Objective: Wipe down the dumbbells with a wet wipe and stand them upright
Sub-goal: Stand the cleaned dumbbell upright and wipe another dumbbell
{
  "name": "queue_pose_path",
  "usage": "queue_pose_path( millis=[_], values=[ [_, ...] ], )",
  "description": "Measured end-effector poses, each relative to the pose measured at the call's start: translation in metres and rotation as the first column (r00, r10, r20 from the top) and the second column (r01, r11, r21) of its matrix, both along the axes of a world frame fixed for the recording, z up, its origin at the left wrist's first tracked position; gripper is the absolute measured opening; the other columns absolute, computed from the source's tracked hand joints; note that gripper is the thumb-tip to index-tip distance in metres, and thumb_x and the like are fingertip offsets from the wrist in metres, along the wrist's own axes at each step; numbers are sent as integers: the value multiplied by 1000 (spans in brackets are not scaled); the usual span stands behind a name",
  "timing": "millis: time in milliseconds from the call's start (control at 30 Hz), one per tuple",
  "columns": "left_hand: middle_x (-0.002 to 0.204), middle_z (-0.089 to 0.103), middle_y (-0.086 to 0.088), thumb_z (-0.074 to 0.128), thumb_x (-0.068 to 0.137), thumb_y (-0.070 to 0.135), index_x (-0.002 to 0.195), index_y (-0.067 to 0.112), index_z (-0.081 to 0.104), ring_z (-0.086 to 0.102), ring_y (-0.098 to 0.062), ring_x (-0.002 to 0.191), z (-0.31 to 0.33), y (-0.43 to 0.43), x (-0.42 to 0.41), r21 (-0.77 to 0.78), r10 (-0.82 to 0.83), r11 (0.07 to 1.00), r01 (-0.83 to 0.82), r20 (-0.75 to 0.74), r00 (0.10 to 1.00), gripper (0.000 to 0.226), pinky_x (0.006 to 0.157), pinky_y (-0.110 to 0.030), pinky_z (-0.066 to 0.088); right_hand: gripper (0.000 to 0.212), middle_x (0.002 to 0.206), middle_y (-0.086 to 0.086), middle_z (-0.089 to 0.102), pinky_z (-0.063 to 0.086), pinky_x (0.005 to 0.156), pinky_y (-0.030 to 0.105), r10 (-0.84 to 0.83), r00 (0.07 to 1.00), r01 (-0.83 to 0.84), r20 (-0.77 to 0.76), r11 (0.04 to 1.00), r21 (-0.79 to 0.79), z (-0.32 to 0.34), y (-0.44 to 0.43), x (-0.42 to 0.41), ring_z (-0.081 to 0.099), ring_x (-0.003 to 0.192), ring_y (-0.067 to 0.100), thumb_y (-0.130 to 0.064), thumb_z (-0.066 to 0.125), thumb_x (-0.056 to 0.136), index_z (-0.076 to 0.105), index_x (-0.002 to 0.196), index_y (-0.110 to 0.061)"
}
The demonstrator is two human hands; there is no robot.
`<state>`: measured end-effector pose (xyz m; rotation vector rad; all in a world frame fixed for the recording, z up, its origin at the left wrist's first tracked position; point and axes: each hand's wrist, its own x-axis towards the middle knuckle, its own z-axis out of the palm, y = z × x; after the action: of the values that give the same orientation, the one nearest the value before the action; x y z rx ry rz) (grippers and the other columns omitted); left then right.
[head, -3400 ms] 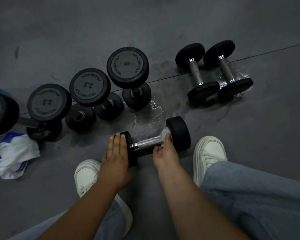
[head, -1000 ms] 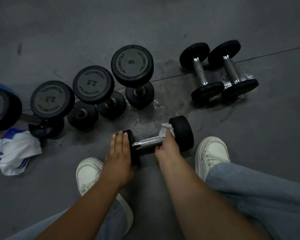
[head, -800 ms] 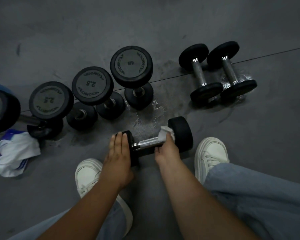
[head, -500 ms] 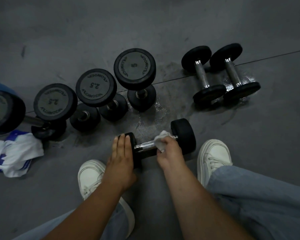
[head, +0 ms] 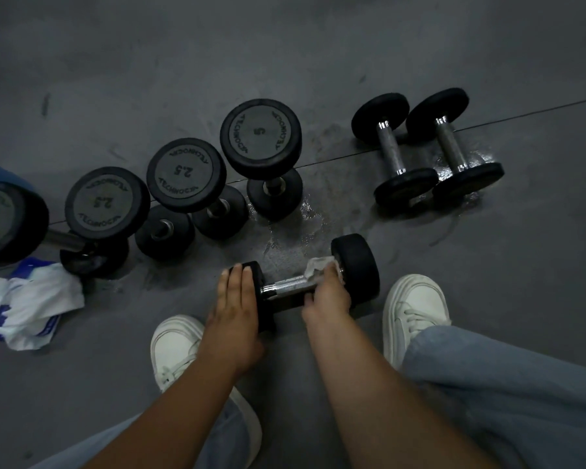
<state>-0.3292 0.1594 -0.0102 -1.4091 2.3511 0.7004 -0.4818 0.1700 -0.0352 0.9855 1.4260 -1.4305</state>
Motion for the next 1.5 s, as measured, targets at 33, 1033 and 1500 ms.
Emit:
queue_pose_path(
  millis=[33,1033,1500],
  values=[
    [163,-14,-8,66,74,20,155,7,-10,-18,-28,150,1,1,0,-2,9,1000,-9,-15,1000,112,121,-46,21,17,84,8,62,52,60,29,-8,999,7,-38,1000,-25,1,8,3,58,65,13,-18,58,95,57,78,-13],
    [162,-15,-7,73,72,26,155,9,-11,-18,-27,150,-5,-4,0,-19,-6,1000,6,0,1000,119,121,-43,18,22,116,10,65,48,66,30,37,999,-35,31,997,-66,4,-5,-4,62,78,18,-36,56,96,57,89,-15],
    [163,-12,-8,74,72,27,155,8,-9,-16,-28,150,-4,-3,-1,-21,4,1000,-4,-4,1000,119,120,-42,17,29,91,5,65,47,64,25,105,993,-106,-48,994,-24,-4,14,4,58,72,10,-40,59,94,63,96,-11]
  ],
)
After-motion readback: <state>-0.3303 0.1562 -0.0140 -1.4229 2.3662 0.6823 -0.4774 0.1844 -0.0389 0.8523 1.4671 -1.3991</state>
